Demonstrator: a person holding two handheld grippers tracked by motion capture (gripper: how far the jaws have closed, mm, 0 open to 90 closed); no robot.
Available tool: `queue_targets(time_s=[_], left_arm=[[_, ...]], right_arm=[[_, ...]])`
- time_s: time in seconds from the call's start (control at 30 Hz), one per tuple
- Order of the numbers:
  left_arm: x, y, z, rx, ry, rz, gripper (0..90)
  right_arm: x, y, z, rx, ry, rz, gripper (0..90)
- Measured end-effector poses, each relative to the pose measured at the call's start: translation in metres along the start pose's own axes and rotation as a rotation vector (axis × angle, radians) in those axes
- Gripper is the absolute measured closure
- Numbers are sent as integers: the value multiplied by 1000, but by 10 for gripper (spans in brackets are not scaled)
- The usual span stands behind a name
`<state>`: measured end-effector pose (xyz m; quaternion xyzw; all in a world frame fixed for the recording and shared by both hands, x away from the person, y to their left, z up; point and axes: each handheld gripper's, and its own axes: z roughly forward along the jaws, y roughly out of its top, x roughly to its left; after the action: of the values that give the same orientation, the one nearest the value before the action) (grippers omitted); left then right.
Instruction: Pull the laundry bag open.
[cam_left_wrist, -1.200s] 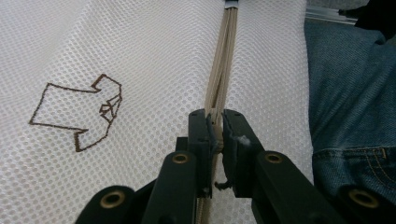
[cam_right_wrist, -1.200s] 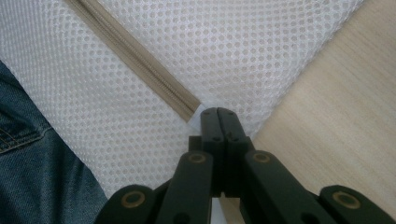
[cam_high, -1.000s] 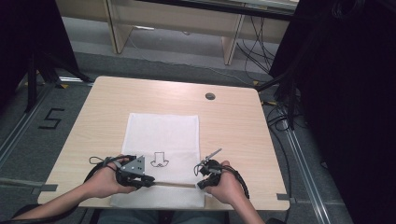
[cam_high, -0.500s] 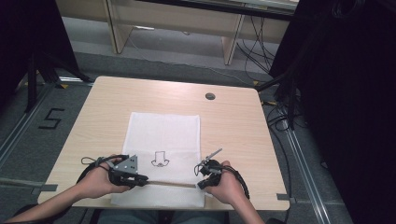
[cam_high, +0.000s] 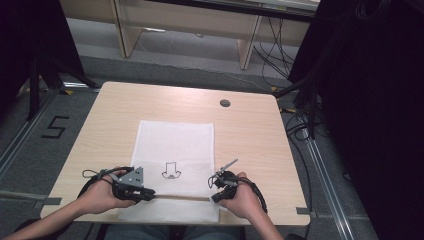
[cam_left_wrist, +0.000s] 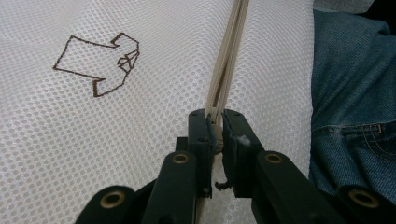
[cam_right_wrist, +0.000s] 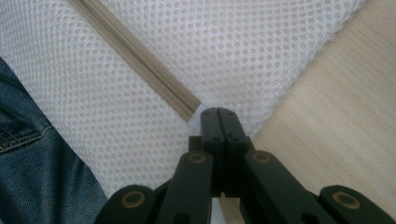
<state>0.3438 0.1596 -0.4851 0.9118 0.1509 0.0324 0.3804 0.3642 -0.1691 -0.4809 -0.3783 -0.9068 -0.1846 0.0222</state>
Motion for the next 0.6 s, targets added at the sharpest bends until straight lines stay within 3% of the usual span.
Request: queue_targets(time_s=[0.23, 0.6], left_arm=[[0, -2, -3, 13, 4, 15, 819], [-1, -3, -4, -7, -11, -7, 819]], right_arm=[[1, 0, 0, 2, 6, 15, 900], [1, 0, 0, 2, 4, 14, 900]])
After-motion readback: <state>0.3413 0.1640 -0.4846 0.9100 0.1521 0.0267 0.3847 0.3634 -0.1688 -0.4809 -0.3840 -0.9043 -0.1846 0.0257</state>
